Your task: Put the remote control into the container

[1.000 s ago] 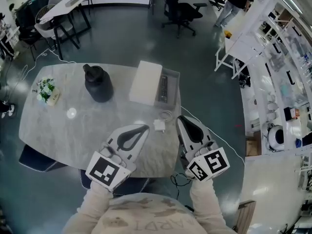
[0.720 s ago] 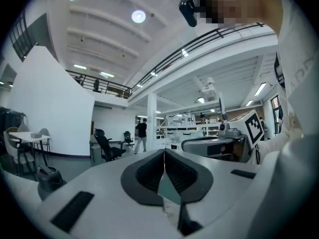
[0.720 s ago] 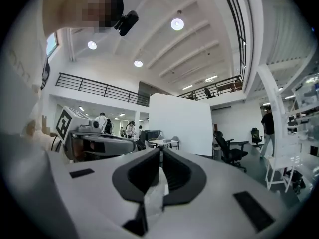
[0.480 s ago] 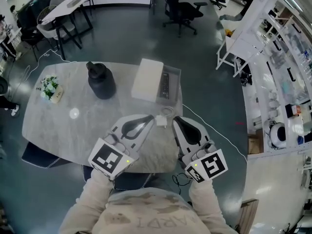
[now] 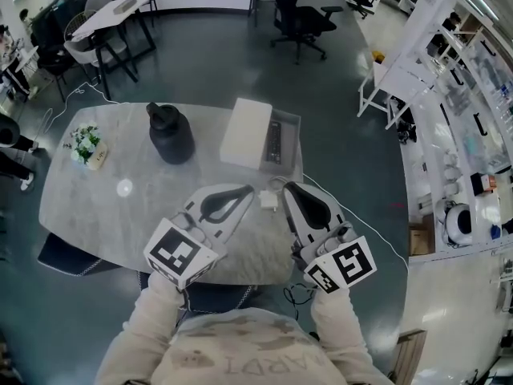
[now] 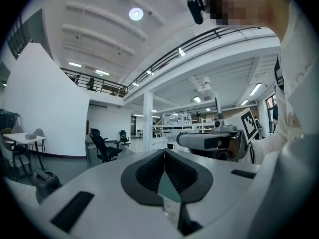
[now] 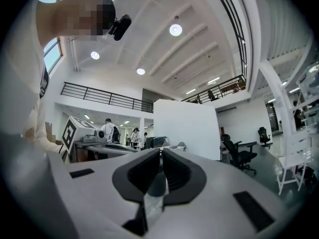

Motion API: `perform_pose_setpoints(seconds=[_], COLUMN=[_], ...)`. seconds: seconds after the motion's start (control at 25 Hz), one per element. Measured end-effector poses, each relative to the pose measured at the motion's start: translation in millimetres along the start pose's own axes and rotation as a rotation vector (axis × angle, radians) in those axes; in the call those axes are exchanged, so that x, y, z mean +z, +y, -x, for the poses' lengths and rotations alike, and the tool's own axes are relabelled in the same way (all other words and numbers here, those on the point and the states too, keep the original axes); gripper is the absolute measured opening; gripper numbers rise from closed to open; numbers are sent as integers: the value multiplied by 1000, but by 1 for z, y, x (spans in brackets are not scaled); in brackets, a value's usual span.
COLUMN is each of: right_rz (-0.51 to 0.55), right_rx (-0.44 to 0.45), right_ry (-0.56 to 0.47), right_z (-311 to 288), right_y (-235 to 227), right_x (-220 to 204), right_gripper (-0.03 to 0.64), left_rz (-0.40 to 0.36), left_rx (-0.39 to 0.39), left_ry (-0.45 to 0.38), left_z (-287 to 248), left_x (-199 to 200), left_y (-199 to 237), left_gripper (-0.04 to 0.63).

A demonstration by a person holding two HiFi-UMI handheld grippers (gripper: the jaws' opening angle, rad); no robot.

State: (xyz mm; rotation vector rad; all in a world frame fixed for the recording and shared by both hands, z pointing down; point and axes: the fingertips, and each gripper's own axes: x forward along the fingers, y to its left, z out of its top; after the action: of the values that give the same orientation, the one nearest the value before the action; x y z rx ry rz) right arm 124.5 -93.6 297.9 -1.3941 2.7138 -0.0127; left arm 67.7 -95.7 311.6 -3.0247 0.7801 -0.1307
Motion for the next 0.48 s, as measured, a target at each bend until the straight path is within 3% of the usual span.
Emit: perform_pose_setpoints(seconds=[0.48], right_rz=[8], right_rx=[12], right_ry=[10], right_z=[-5], right_y=[11], right_x=[-1], right_gripper=[29], left_rz=[-3], left_rx=[-9], left_ry=[-1], left_z=[3], left_x=[3], left_y=[-1], left_gripper=[12])
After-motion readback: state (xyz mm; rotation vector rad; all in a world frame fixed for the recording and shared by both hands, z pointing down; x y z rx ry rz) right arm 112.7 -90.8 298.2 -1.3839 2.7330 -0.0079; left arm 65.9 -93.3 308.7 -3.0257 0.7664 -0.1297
